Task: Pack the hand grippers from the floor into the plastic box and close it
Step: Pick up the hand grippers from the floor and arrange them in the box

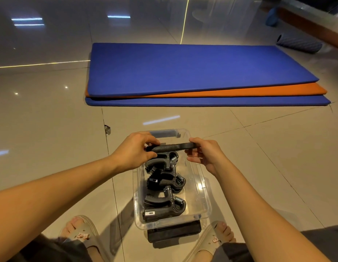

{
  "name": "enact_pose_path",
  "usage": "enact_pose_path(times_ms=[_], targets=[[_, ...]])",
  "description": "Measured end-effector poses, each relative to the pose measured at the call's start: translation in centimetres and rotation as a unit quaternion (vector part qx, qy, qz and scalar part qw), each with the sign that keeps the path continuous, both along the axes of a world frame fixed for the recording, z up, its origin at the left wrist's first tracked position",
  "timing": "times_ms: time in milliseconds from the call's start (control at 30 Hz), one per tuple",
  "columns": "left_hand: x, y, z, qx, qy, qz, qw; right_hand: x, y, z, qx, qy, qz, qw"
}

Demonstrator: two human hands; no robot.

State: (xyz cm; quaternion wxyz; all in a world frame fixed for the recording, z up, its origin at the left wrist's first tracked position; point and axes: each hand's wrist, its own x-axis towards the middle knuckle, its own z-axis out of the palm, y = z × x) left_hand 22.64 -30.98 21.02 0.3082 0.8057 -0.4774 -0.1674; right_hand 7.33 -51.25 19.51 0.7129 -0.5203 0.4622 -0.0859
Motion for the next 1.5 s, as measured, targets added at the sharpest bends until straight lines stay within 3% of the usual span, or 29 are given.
enact_pose_path(times_ms=[233,467,667,867,1033,1167,1400,1500], targets=[[0.4,-0.1,-0.6,0.002,0.086,0.062,0.994,-0.2,-0.5,-0.6,-0.003,-0.019,0.018,1.0],[0.8,-0.1,-1.6,0.042,0.183,0.001,0.982,-0.6,-0.2,-1.4,-0.081,0.008,0.102,0.991],[0.7,-0.2,-1.7,0.041,0.19,0.0,0.981,-0.6,0.6,-1.3,-0.122,-0.019,0.123,0.985],[0.7,-0.2,-2.0,0.05,0.193,-0.01,0.98,-0.2,1.0,-1.9,-0.262,0.039,0.305,0.915],[0.3,0.0,-2.6,0.052,0.204,-0.026,0.977,-0.5,1.3,-2.7,-0.322,0.074,0.342,0.88],[0.4,0.2,-3.2,0.071,0.153,-0.037,0.985,-0.6,1.7,-3.5,-0.299,0.067,0.337,0.89],[2.1,2.7,-4.7,0.129,-0.093,-0.015,0.987,-0.5,3.3,-6.0,-0.316,0.124,0.339,0.878],[2.9,3.7,-5.6,0.209,-0.104,-0.016,0.972,-0.7,4.2,-7.7,-0.315,0.15,0.351,0.869]])
